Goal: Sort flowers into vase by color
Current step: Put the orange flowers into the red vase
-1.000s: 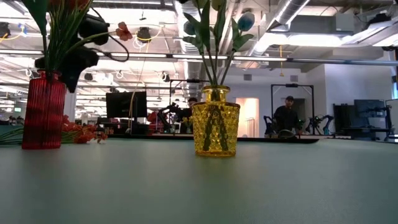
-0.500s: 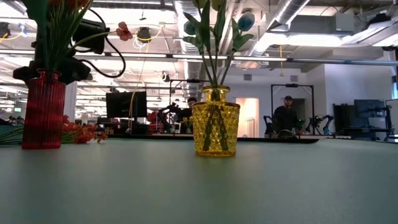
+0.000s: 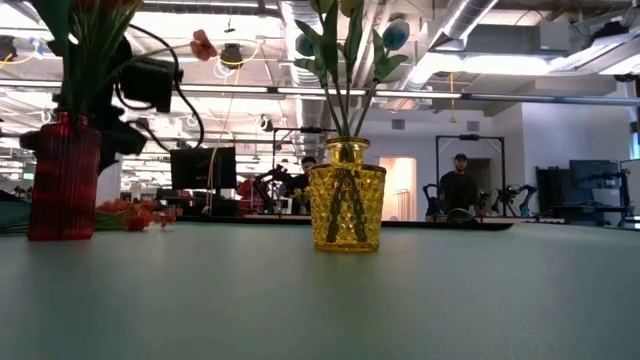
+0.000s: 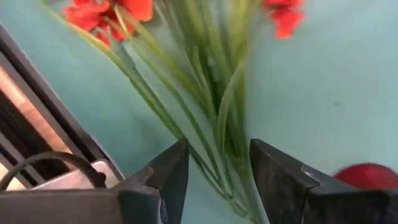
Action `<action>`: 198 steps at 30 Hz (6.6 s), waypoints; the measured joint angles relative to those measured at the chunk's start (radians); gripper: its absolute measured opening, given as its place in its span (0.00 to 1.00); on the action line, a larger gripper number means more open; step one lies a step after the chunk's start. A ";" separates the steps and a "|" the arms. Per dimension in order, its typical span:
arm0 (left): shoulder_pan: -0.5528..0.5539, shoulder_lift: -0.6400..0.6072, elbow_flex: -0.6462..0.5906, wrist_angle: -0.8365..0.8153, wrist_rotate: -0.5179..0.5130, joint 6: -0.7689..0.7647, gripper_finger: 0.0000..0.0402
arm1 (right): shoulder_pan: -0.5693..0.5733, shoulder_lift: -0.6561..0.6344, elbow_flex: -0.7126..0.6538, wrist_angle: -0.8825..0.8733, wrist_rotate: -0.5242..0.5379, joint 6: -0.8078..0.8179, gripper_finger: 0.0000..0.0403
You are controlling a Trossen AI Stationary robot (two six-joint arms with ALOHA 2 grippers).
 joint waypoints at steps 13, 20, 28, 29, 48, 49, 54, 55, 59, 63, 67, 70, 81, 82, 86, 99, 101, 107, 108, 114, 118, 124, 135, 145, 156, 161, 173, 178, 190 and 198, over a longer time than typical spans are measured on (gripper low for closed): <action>0.000 0.158 0.000 0.142 -0.020 0.071 0.39 | 0.000 0.000 0.000 -0.024 0.000 0.019 0.63; 0.000 0.210 0.005 0.188 -0.009 0.118 0.27 | 0.014 0.000 0.000 -0.035 -0.002 0.038 0.63; 0.000 0.136 0.052 0.197 -0.071 0.134 0.02 | 0.019 0.001 0.000 -0.054 -0.002 0.053 0.63; 0.000 0.120 0.065 0.197 -0.082 0.135 0.02 | 0.019 0.001 0.000 -0.053 -0.002 0.053 0.63; 0.000 -0.317 0.461 0.203 -0.373 0.214 0.00 | 0.019 0.001 0.000 -0.052 -0.003 0.063 0.63; 0.000 -0.341 0.476 0.205 -0.372 0.221 0.00 | 0.019 0.001 0.000 -0.052 -0.003 0.063 0.63; 0.000 -0.470 0.510 0.298 -0.258 0.228 0.00 | 0.018 0.001 0.000 -0.051 -0.002 0.063 0.63; 0.000 -0.497 0.510 0.346 -0.198 0.243 0.00 | 0.018 0.001 0.000 -0.050 0.000 0.063 0.63; -0.001 -0.580 0.511 0.568 0.086 0.285 0.00 | 0.012 0.001 0.000 -0.044 0.005 0.063 0.63; 0.000 -0.610 0.511 0.751 0.302 0.235 0.00 | 0.003 0.001 0.000 -0.018 0.008 0.059 0.63; -0.001 -0.598 0.511 0.849 0.435 0.153 0.00 | -0.007 0.001 0.000 -0.010 0.010 0.054 0.63; -0.016 -0.558 0.511 0.879 0.470 0.116 0.00 | -0.017 0.001 0.000 -0.007 0.011 0.042 0.63; -0.417 -0.315 0.510 0.973 0.365 0.254 0.00 | -0.040 0.001 0.000 0.049 0.036 -0.143 0.63; -0.462 -0.301 0.513 0.959 0.323 0.279 0.00 | -0.045 0.001 0.000 0.050 0.038 -0.160 0.63; -0.630 -0.265 0.578 0.846 0.146 0.384 0.00 | -0.077 0.001 0.000 0.051 0.026 -0.186 0.63; -1.176 -0.214 0.645 0.776 -0.103 0.604 0.00 | -0.119 0.001 0.000 0.078 -0.071 -0.186 0.63; -1.275 -0.194 0.631 0.771 -0.130 0.658 0.00 | -0.111 0.001 0.000 0.081 -0.073 -0.187 0.63; -1.527 -0.094 0.580 0.773 -0.434 0.742 0.00 | -0.092 0.009 0.000 0.111 -0.074 -0.184 0.63; -1.554 -0.068 0.574 0.773 -0.497 0.755 0.00 | -0.089 0.011 0.000 0.120 -0.074 -0.184 0.63; -1.648 0.093 0.573 0.771 -0.904 0.788 0.00 | -0.075 0.029 0.001 0.154 -0.073 -0.158 0.63; -1.647 0.188 0.573 0.756 -1.071 0.789 0.00 | -0.065 0.041 0.000 0.181 -0.073 -0.157 0.63; -1.648 0.291 0.573 0.651 -1.280 0.712 0.00 | -0.058 0.049 0.000 0.201 -0.072 -0.157 0.63; -1.642 0.313 0.573 -0.004 -1.493 -0.079 0.00 | -0.060 0.056 0.000 0.220 -0.071 -0.157 0.63; -1.617 0.314 0.573 -0.245 -1.441 -0.211 0.00 | -0.059 0.055 0.000 0.220 -0.071 -0.164 0.63; -1.575 0.314 0.457 -0.193 -1.460 -0.190 0.00 | -0.062 0.055 0.000 0.219 -0.071 -0.167 0.63; -1.575 0.314 0.448 -0.191 -1.442 -0.205 0.00 | -0.062 0.055 0.000 0.219 -0.071 -0.187 0.63; -1.575 0.304 0.471 -0.190 -1.453 -0.304 0.00 | -0.063 0.055 0.000 0.219 -0.071 -0.192 0.63; -1.575 0.298 0.478 -0.195 -1.466 -0.336 0.00 | -0.062 0.055 0.000 0.219 -0.071 -0.189 0.63; -1.575 0.297 0.444 -0.268 -1.450 -0.523 0.00 | -0.043 0.053 0.000 0.218 -0.071 -0.184 0.63; -1.575 0.297 0.444 -0.267 -1.427 -0.541 0.00 | -0.040 0.053 0.000 0.215 -0.071 -0.183 0.63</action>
